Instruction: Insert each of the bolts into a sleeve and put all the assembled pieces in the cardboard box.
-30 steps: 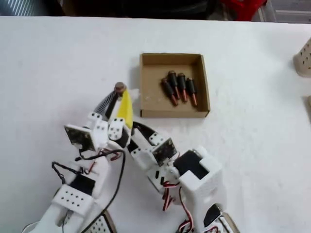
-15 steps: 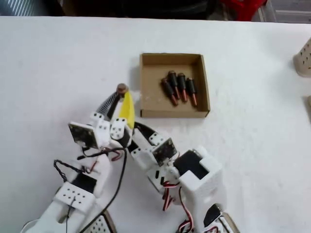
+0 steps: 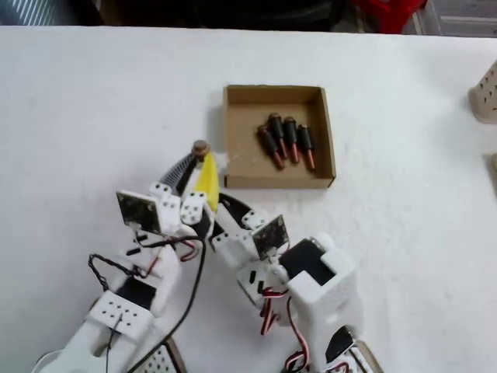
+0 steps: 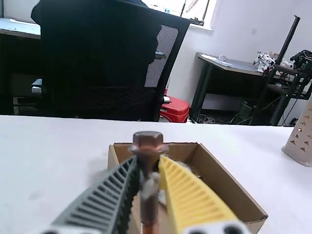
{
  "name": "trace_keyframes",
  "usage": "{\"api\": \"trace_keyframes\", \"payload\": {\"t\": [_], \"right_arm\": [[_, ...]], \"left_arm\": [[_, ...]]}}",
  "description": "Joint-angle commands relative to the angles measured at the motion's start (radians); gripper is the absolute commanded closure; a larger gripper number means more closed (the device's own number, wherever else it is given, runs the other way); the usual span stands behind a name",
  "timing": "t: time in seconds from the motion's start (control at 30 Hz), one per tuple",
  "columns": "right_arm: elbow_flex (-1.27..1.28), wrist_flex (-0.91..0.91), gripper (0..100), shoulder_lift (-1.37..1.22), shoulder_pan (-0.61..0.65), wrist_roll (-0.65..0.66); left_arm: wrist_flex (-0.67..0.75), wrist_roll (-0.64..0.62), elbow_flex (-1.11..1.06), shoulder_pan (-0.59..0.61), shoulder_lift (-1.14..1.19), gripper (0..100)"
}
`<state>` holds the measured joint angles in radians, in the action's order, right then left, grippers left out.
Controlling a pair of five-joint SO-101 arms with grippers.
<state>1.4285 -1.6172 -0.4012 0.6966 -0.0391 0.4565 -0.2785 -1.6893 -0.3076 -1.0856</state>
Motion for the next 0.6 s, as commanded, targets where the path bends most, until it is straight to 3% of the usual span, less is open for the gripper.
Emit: {"api": "trace_keyframes", "payload": {"t": [0.0, 0.37, 0.57], "right_arm": [[-0.026, -0.007, 98.3, 0.015, -0.012, -0.012], [0.0, -0.077, 98.3, 0.015, -0.015, -0.011], [0.018, -0.085, 98.3, 0.022, -0.012, -0.011]], "left_arm": [[0.002, -0.006, 0.005, -0.012, 0.001, 98], [-0.015, -0.002, 0.005, -0.012, 0.002, 98], [-0.074, 0.072, 0.005, -0.019, 0.002, 98]]}}
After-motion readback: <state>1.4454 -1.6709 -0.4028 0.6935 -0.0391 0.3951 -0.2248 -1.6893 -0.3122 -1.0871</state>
